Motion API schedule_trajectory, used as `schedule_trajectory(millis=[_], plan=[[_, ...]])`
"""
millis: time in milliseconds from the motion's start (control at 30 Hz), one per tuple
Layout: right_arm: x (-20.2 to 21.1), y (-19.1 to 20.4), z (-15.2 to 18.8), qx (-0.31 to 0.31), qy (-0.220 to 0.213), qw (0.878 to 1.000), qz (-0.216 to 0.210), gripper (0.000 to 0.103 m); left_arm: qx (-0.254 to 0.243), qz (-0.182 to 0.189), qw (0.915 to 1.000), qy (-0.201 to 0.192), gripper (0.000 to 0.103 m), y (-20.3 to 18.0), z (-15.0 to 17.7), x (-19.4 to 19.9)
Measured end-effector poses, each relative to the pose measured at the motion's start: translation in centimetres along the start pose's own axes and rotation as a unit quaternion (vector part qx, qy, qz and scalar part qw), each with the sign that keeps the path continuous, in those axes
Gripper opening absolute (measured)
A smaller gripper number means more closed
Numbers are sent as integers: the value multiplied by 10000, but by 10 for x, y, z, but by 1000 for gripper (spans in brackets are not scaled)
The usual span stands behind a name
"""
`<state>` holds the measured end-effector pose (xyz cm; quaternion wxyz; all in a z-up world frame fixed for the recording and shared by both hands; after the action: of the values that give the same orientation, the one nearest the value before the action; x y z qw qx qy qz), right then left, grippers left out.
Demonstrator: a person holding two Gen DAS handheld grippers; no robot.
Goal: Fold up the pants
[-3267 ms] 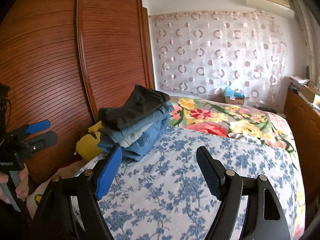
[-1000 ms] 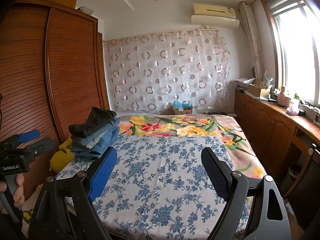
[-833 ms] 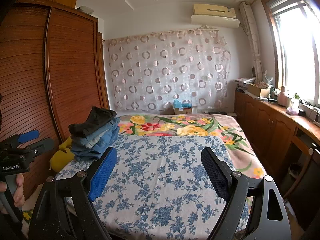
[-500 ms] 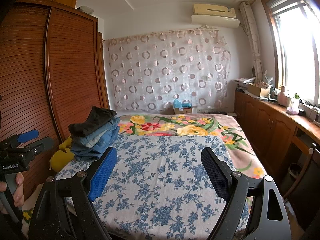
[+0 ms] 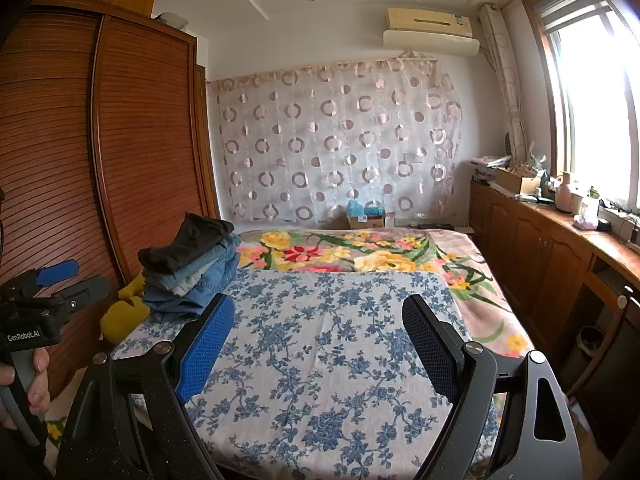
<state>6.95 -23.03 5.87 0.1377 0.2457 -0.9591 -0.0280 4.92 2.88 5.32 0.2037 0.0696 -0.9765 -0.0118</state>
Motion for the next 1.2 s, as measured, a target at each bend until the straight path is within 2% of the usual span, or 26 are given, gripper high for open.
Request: schedule_trajectory(millis=[1200], plan=[[0, 0, 0, 16, -19, 10000, 6, 87, -10, 0, 10000, -3, 102, -2, 0, 0]])
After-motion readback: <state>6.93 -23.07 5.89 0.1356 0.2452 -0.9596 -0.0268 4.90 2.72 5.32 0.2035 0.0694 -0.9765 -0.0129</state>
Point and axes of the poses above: each gripper's, at about its wrist camera, not at the fingertips, and x roughly against the way its jaws point, y to its left, z to its underside, the point moved 1 cm from there along -x, roughly the way its jaws point, and after that the axes turned 9 degrees about -z, right-handed, at the moved point
